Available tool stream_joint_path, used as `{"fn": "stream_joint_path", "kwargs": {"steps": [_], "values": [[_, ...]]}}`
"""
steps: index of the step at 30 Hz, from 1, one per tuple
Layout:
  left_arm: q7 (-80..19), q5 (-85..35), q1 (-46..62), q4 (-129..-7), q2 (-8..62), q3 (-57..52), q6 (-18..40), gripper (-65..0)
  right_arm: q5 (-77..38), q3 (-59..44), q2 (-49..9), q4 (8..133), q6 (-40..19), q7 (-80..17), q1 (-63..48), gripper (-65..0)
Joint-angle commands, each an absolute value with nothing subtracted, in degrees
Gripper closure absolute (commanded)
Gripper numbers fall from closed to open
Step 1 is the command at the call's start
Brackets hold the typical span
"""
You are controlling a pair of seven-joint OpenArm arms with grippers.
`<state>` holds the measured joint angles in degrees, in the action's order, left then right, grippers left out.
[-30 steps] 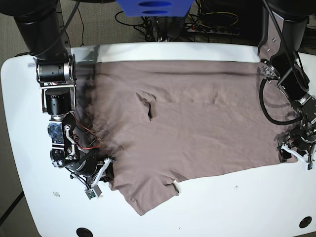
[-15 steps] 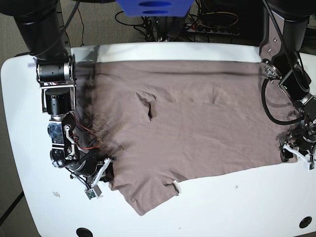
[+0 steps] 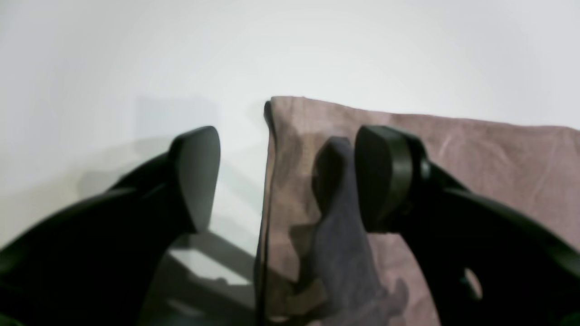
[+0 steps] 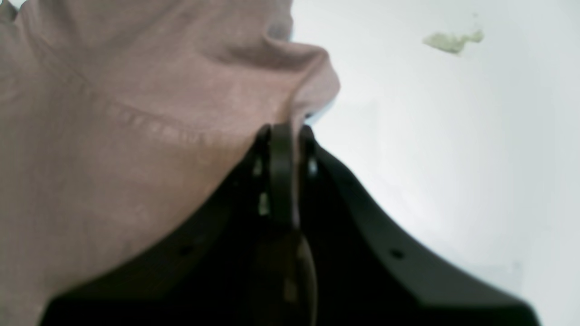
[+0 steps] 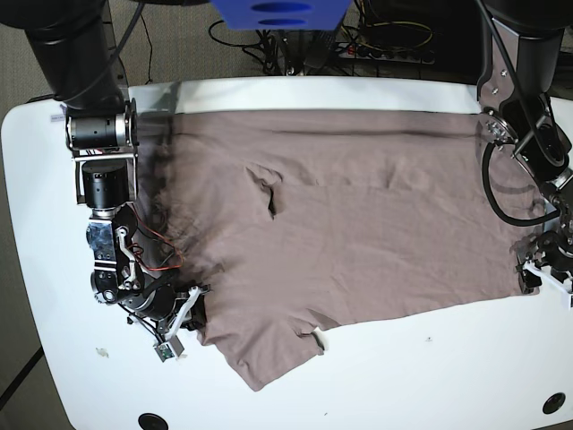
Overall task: Fold the T-shirt properly
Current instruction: 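Reach the left gripper to the other hem corner and grasp it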
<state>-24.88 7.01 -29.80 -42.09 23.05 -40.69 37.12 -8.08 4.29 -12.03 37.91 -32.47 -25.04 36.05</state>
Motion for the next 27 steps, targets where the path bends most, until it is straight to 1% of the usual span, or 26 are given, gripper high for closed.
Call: {"fn": "stream_joint_path", "kwargs": {"steps": [1, 10, 16, 18, 20, 22, 23, 24, 25, 26, 27], "values": [[-23.69, 6.02, -31.25, -42.77, 23.43, -40.66, 37.23, -44.4, -7.6, 4.44, -12.35, 38.29, -32.75, -26.07, 37.32, 0.0], [-23.69, 6.29, -31.08, -42.68, 20.53, -40.57, 37.23, -44.4, -7.6, 4.44, -12.35, 38.29, -32.75, -26.07, 37.32, 0.0], [-23.96, 6.55, -30.9, -42.68, 19.38, -40.57, 37.32, -42.9, -7.6, 4.44, -12.35, 38.29, -32.75, -26.07, 37.32, 0.0], [-23.96, 6.11, -30.11, -42.68, 19.38, -40.57, 37.32, -40.7, -7.6, 4.44, -12.35, 38.29, -32.75, -26.07, 37.32, 0.0], [-23.87, 6.11, -29.76, -42.68, 19.38, -40.57, 37.32, -35.0, -7.6, 4.44, -12.35, 38.29, -32.75, -26.07, 37.32, 0.0], [-23.87, 6.11, -29.58, -42.68, 19.3, -40.57, 37.41, -25.3, -7.6, 4.44, -12.35, 38.29, -32.75, -26.07, 37.32, 0.0], [-23.87, 6.11, -29.58, -42.68, 19.3, -40.57, 37.41, -18.8, -7.6, 4.44, -12.35, 38.29, -32.75, -26.07, 37.32, 0.0], [-23.87, 6.11, -29.58, -42.68, 19.3, -40.57, 37.41, -14.1, -7.6, 4.44, -12.35, 38.29, -32.75, -26.07, 37.32, 0.0], [-23.96, 6.29, -29.58, -42.68, 19.3, -40.57, 37.41, -6.4, -7.6, 4.44, -12.35, 38.29, -32.75, -26.07, 37.32, 0.0], [-24.04, 6.46, -29.49, -42.68, 19.3, -40.57, 37.41, -2.2, -7.6, 4.44, -12.35, 38.29, -32.75, -26.07, 37.32, 0.0], [-24.04, 6.55, -29.41, -42.68, 19.3, -40.57, 37.41, 0.0, -7.6, 4.44, -12.35, 38.29, -32.75, -26.07, 37.32, 0.0]]}}
